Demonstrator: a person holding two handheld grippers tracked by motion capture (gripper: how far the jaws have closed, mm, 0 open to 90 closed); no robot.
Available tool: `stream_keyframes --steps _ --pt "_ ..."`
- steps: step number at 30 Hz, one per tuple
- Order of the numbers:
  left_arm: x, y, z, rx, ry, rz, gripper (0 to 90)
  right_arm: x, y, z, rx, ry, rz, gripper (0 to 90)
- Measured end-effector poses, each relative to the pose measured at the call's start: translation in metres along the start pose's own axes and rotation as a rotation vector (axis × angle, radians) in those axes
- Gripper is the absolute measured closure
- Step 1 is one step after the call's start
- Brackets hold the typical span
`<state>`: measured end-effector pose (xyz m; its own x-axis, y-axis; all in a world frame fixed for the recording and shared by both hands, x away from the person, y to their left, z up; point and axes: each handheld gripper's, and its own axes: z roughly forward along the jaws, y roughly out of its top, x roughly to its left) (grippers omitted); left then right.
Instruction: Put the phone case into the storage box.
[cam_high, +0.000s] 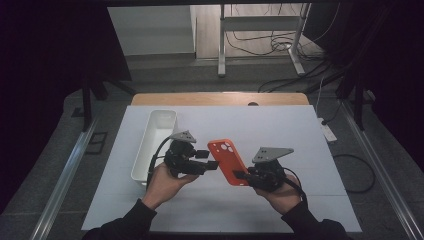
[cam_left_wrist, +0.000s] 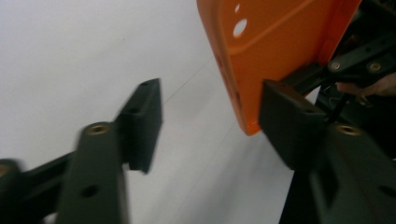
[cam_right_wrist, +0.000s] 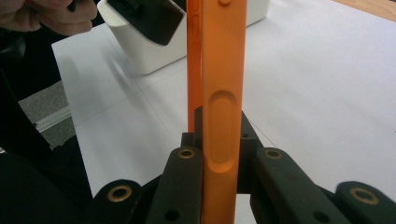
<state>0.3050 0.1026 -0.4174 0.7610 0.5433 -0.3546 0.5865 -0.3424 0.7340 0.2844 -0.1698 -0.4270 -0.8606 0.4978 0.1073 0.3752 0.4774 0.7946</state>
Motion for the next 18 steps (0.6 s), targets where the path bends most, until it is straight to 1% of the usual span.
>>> stream_keyframes --steps 4,5,7,8,10,11,12,14,17,18 --pt "0.0005 0.0005 -0.0015 -0.003 -0.016 -0.013 60.8 0.0018 0.0002 0.0011 0.006 0.003 -0.009 83.7" --pt "0.0013 0.0005 -0.0018 -0.004 -0.027 -0.025 60.8 0.0024 0.0002 0.0016 0.007 0.000 -0.013 83.7" --pt "0.0020 0.0003 -0.0020 -0.001 -0.036 -0.036 72.1 0.0033 0.0003 0.0023 0.010 -0.007 -0.016 83.8" --pt "0.0024 0.0002 -0.0020 0.000 -0.046 -0.039 72.1 0.0033 0.0003 0.0023 0.010 -0.007 -0.016 83.8" --pt "0.0022 0.0001 -0.0016 0.005 -0.056 -0.047 78.8 0.0033 0.0003 0.0026 0.009 -0.008 -0.013 83.7" --pt "0.0021 0.0000 -0.0014 0.008 -0.053 -0.053 81.4 0.0033 0.0001 0.0030 0.014 -0.009 -0.012 83.7" --pt "0.0028 -0.0004 -0.0015 0.009 -0.058 -0.060 81.4 0.0033 0.0001 0.0030 0.014 -0.009 -0.012 83.7" --pt "0.0052 -0.0013 -0.0021 0.012 -0.070 -0.081 85.4 0.0039 -0.0003 0.0033 0.017 -0.006 -0.010 83.7" --pt "0.0096 -0.0026 -0.0023 0.032 -0.094 -0.124 88.2 0.0052 -0.0005 0.0052 0.025 -0.008 -0.015 83.7" --pt "0.0096 -0.0026 -0.0023 0.032 -0.094 -0.124 88.5 0.0054 -0.0007 0.0058 0.030 -0.005 -0.012 83.6"
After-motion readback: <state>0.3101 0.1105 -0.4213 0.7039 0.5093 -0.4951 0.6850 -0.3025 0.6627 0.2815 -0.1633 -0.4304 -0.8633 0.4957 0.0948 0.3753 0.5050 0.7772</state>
